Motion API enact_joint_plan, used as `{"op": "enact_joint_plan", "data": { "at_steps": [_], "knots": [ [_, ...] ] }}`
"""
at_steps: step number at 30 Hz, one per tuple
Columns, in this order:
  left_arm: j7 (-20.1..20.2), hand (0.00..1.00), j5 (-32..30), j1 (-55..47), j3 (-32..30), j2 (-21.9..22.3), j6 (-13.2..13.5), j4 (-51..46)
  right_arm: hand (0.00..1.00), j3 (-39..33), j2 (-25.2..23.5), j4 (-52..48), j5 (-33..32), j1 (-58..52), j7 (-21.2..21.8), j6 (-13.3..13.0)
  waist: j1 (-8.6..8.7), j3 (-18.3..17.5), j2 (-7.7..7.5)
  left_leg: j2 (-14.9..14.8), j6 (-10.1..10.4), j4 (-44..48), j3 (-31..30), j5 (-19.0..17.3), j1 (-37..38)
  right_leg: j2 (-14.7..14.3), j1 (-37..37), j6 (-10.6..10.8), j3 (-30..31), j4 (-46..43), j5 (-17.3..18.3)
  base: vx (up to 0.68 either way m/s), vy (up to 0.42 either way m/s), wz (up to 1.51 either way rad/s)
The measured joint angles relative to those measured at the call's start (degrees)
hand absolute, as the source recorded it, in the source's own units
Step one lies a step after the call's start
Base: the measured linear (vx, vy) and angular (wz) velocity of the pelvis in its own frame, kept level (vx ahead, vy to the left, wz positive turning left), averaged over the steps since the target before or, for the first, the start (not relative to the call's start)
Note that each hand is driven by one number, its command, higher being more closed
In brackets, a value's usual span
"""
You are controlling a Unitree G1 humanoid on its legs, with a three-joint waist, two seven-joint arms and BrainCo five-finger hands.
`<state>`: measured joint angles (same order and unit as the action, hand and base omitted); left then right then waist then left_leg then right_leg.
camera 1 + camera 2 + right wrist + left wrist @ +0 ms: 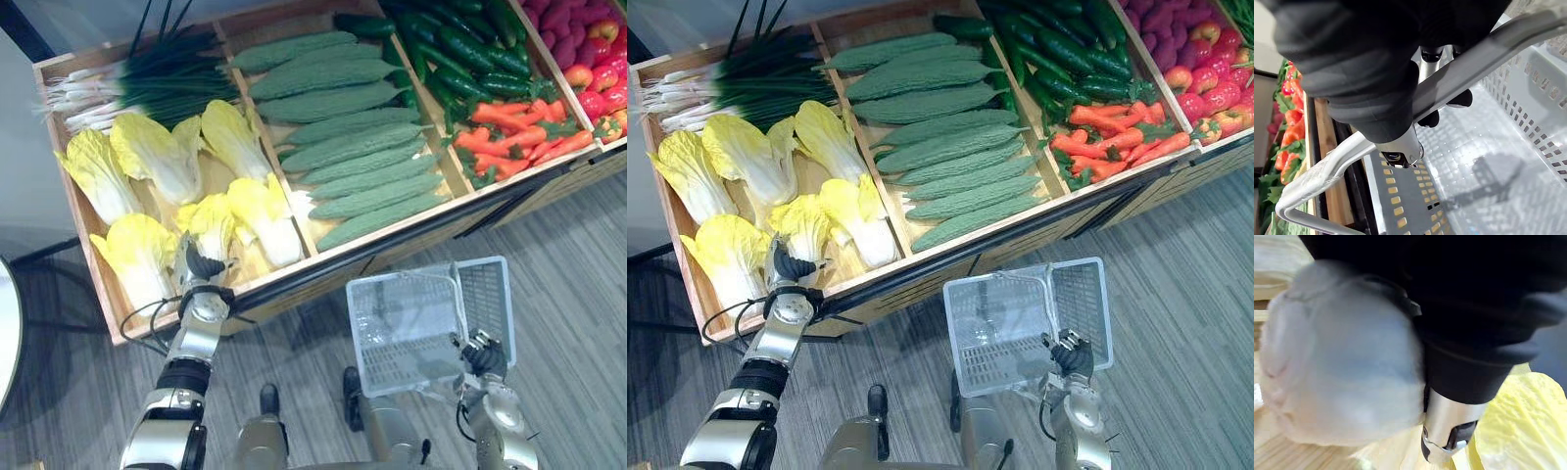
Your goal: Pick vegetable in the basket
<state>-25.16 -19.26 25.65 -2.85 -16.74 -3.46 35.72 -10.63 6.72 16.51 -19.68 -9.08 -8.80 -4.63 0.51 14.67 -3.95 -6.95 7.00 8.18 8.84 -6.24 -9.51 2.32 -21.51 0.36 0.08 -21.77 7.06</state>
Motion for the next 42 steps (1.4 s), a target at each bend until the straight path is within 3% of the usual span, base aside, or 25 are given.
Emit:
{"op": "enact_joint_plan", "data": {
  "at_steps": [7,13,18,26,30,35,40,42],
  "knots": [
    [0.11,1.0,1.11,-0.22,0.0,-1.24,1.82,0.67,1.0,-0.3,0.05,-1.03,-0.03,-0.01,-0.72,0.11,-0.27,0.6,0.26,-0.07,-0.21,-0.22,0.51,0.15,0.43,-0.03,0.1,0.11,0.08,-0.26,0.02,-0.01,-0.009,-0.02],
    [0.07,1.0,3.96,-4.92,-0.18,-0.46,2.67,-5.19,1.0,-1.73,0.61,-2.39,0.28,-0.02,-1.16,0.24,-0.89,1.34,0.35,0.42,-0.46,-1.17,0.3,0.35,2.72,0.46,2.2,0.72,-0.33,-0.5,1.14,0.05,0.013,0.06],
    [-0.04,1.0,6.19,-15.03,-2.23,3.1,2.58,-16.34,1.0,-4.57,0.43,-2.39,1.17,-0.17,-1.3,1.01,0.04,1.33,0.36,1.41,-0.48,-2.14,-0.74,0.35,4.81,1.22,4.23,1.06,-1.26,-1.04,2.72,0.05,0.02,0.12],
    [-1.37,1.0,8.56,-24.74,-5.46,8.46,3.63,-35.67,1.0,-8.2,0.32,-2.38,4.6,-0.57,-1.54,1.25,0.16,1.2,0.6,1.56,-1.06,-2.37,-0.74,-0.06,8.15,1.26,7.66,0.99,-1.17,-0.6,3.07,0.01,0.004,0.0],
    [-1.29,1.0,9.69,-27.53,-5.57,11.09,6.09,-44.14,1.0,-9.97,-1.19,-4.3,5.36,-2.73,-1.65,1.36,0.17,0.56,1.38,1.59,-1.75,-2.26,-0.16,-0.91,9.87,1.15,9.33,1.06,-0.63,-0.09,3.03,-0.04,0.019,-0.06],
    [-1.02,1.0,9.67,-31.69,-3.09,14.34,6.63,-50.3,1.0,-11.81,-3.07,-8.48,5.8,-7.11,-2.35,1.56,0.26,-2.04,2.94,1.23,-2.41,-0.54,1.96,-2.3,11.12,1.11,10.4,1.46,0.91,-0.21,2.79,-0.03,0.022,-0.17],
    [0.07,1.0,10.36,-33.31,-0.33,15.1,7.84,-52.28,1.0,-11.38,-5.08,-11.26,5.95,-8.41,-2.35,2.31,0.32,-3.12,3.41,-0.52,-2.27,5.34,7.12,-6.27,11.42,-1.43,9.79,2.05,5.61,-1.32,2.43,-0.06,0.01,-0.61],
    [1.0,1.0,13.57,-33.5,0.99,15.48,8.41,-53.8,1.0,-10.04,-5.55,-13.77,6.86,-8.31,-2.38,2.84,0.38,-3.28,3.55,-2.86,-2.25,10.12,13.36,-9.44,10.93,-4.54,6.96,2.31,10.66,-2.37,1.52,-0.12,0.019,-1.36]
  ]
}}
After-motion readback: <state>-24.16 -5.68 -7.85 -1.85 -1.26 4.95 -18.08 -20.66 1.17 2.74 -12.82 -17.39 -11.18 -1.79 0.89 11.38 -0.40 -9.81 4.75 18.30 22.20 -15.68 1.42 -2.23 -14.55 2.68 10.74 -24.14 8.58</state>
